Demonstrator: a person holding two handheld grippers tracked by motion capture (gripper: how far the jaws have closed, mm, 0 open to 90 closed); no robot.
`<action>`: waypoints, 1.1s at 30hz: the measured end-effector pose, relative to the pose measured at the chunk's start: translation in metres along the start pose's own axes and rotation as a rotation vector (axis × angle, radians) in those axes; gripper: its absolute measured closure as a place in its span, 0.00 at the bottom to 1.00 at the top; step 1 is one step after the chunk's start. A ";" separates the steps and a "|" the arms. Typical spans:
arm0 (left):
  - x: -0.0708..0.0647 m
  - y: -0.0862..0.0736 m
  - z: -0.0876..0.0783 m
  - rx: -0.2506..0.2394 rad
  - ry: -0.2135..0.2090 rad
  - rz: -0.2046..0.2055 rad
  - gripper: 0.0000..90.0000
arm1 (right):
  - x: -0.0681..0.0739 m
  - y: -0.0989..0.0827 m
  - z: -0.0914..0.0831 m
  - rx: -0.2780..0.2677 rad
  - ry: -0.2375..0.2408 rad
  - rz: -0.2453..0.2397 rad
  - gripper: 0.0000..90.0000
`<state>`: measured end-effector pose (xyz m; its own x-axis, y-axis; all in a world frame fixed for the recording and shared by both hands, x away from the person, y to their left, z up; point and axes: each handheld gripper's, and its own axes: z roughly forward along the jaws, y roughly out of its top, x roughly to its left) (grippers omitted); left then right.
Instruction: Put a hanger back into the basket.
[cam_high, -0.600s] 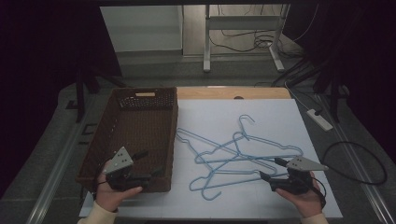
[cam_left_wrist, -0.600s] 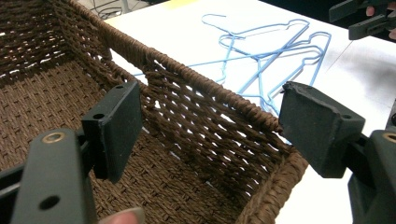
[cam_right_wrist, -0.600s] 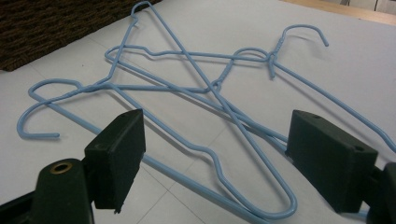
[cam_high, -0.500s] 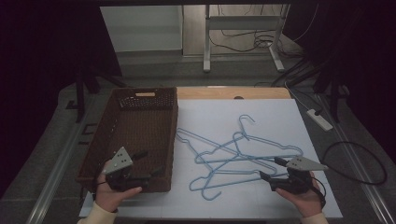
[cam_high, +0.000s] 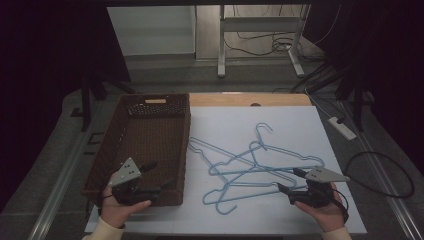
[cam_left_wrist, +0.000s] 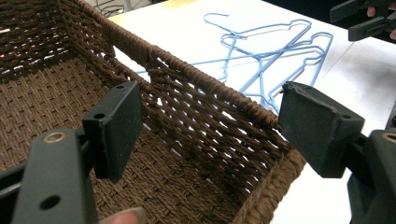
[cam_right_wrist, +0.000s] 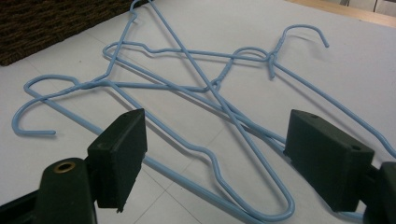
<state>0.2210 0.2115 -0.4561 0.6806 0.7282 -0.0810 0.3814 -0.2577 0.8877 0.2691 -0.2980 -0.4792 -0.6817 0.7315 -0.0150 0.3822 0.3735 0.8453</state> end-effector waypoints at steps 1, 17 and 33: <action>0.000 0.000 0.000 -0.002 0.002 -0.003 0.25 | 0.000 0.000 0.000 0.002 -0.001 -0.002 0.25; -0.003 0.000 0.000 0.001 -0.003 0.007 0.26 | 0.002 0.004 0.006 0.031 0.013 -0.016 0.26; -0.006 0.002 0.001 -0.005 -0.018 0.014 0.26 | 0.027 0.050 0.059 0.253 0.135 -0.216 0.27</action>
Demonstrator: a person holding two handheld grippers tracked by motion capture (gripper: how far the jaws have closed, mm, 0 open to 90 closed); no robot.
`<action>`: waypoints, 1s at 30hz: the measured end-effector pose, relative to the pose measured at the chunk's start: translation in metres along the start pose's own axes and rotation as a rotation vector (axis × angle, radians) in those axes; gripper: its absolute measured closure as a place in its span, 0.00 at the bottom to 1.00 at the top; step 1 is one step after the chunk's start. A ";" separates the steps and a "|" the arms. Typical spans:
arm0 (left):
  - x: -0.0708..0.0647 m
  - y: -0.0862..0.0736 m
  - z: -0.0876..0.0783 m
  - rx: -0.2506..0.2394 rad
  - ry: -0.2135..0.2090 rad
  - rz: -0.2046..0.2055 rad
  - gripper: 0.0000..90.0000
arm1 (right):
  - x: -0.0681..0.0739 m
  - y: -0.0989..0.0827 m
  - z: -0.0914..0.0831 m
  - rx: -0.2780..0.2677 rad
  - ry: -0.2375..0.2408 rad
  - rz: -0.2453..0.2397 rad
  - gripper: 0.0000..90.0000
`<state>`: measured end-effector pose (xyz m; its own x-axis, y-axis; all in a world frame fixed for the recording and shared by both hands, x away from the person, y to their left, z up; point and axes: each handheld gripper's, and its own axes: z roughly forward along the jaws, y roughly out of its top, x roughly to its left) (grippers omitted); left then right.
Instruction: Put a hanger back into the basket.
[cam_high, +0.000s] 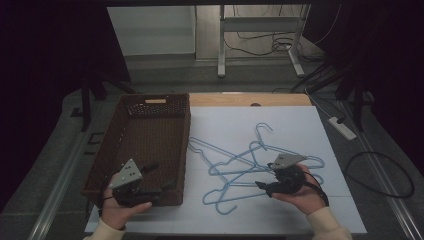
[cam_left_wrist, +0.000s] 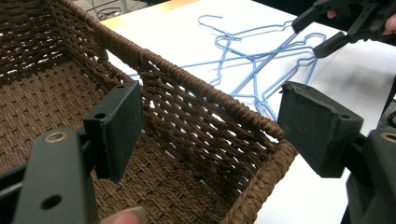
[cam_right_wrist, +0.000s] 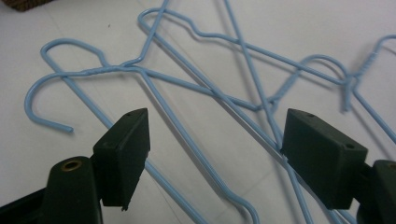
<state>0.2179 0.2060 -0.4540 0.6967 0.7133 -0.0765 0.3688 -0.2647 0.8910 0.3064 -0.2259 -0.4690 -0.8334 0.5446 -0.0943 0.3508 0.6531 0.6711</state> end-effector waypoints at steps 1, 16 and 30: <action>0.000 0.000 0.000 0.001 0.000 0.000 0.27 | 0.001 0.003 0.002 0.011 0.004 -0.005 0.28; -0.002 0.000 0.002 0.009 -0.004 -0.002 0.26 | 0.006 0.027 0.040 0.181 0.103 -0.107 0.33; -0.002 0.000 0.003 0.015 -0.006 -0.001 0.26 | 0.011 0.039 0.065 0.308 0.165 -0.185 0.51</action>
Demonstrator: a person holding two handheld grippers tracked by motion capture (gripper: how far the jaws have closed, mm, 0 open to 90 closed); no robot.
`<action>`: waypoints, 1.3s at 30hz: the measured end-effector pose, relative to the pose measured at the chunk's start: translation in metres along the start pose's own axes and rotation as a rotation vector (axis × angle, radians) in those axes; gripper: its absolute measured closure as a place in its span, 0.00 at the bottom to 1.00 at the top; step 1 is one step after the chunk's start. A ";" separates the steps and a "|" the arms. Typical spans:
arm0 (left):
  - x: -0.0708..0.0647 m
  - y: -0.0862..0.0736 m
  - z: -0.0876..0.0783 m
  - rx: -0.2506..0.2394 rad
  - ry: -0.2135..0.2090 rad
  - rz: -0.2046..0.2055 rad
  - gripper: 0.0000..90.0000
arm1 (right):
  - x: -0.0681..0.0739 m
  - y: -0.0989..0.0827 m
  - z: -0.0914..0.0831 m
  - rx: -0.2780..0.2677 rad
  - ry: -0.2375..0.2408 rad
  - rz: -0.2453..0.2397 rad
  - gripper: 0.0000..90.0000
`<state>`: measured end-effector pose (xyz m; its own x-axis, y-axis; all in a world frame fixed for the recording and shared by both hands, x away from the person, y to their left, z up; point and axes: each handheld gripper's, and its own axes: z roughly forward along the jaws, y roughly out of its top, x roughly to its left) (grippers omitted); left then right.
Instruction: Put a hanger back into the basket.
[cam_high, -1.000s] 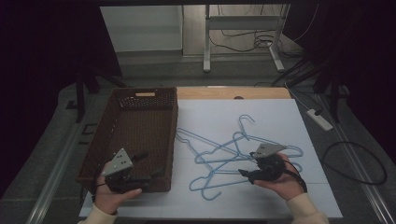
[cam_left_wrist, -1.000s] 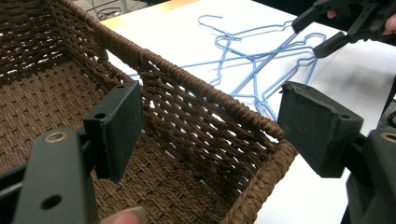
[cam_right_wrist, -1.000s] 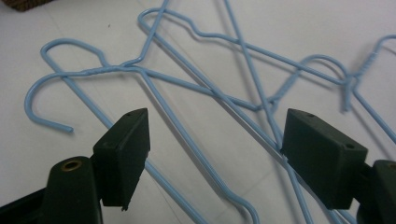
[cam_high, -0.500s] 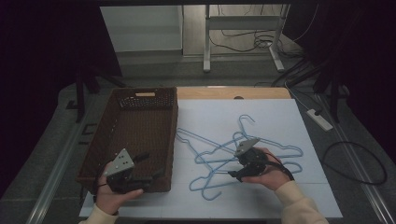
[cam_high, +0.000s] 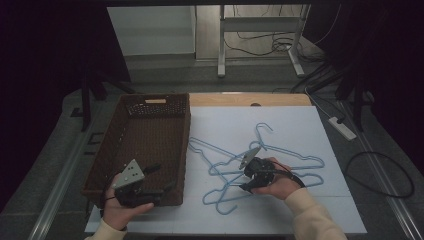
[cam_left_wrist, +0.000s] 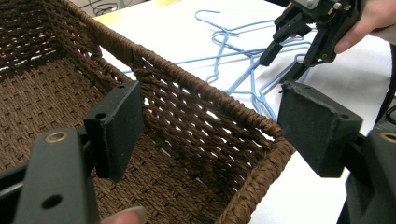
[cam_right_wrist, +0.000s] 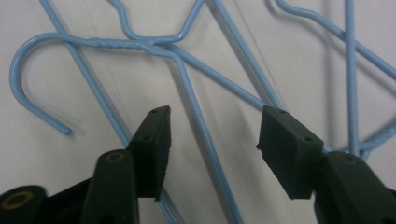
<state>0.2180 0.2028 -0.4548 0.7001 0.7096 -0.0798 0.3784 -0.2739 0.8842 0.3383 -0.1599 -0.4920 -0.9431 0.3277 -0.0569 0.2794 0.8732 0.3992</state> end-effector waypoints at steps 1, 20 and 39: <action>0.000 0.000 0.000 0.000 0.000 0.000 0.26 | 0.000 0.001 0.001 0.004 0.000 -0.005 0.53; -0.001 0.000 0.000 -0.001 0.004 0.003 0.26 | 0.000 0.004 0.009 0.060 0.068 -0.118 0.95; -0.001 0.001 -0.001 -0.005 0.011 0.005 0.26 | -0.005 -0.006 -0.034 -0.142 -0.055 -0.110 0.97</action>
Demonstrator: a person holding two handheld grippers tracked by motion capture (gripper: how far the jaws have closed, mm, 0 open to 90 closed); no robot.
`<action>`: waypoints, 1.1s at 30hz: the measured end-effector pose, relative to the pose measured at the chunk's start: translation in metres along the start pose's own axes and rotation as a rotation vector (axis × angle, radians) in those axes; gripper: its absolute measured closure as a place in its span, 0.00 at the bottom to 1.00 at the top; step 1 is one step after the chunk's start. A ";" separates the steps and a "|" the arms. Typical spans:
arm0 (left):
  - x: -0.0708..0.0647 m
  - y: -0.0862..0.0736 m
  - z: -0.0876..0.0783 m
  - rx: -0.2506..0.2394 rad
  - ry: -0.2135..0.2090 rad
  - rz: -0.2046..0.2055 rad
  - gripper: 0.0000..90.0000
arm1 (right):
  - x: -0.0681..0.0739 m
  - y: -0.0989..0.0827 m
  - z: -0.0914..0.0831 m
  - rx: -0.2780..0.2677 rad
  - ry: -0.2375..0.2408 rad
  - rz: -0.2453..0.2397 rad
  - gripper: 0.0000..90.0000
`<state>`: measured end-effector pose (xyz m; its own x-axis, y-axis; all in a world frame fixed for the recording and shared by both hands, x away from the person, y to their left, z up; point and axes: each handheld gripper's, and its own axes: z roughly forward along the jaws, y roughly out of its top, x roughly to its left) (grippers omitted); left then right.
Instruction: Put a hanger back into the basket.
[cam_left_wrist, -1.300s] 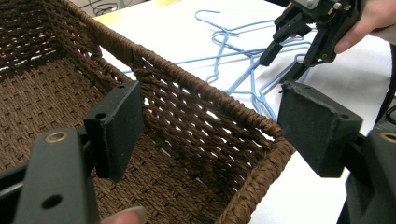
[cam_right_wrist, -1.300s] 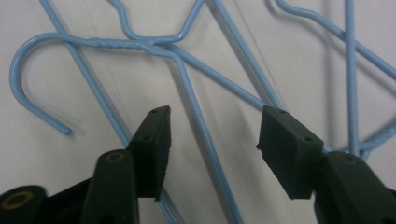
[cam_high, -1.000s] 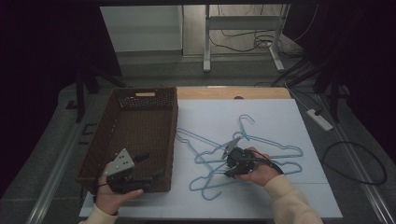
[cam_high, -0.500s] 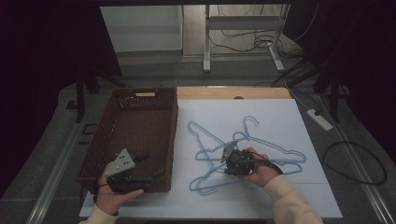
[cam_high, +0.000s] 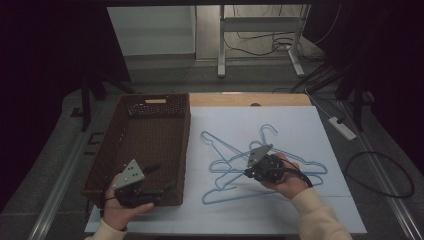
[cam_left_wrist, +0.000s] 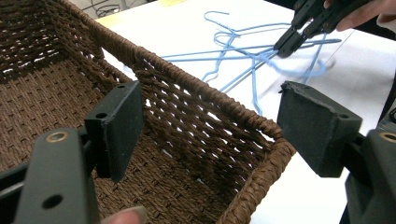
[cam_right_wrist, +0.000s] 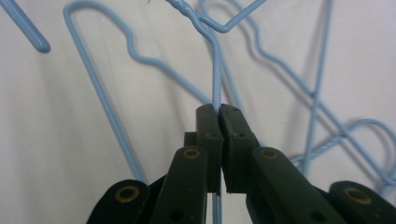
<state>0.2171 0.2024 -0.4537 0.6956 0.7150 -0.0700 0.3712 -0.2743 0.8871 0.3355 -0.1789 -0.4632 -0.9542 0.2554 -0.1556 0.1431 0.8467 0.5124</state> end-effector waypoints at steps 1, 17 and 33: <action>0.000 0.000 0.000 0.000 0.001 0.000 0.27 | -0.001 0.000 -0.004 -0.014 -0.008 0.004 0.98; -0.001 0.000 0.001 0.002 0.006 0.002 0.27 | -0.014 -0.005 -0.041 -0.189 -0.035 0.083 0.98; -0.008 0.004 0.006 0.009 0.000 0.022 0.27 | -0.014 -0.017 -0.070 -0.290 0.001 0.147 0.98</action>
<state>0.2167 0.1924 -0.4526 0.7038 0.7086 -0.0505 0.3612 -0.2956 0.8844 0.3283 -0.2294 -0.4107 -0.9292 0.3645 -0.0613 0.1988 0.6327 0.7484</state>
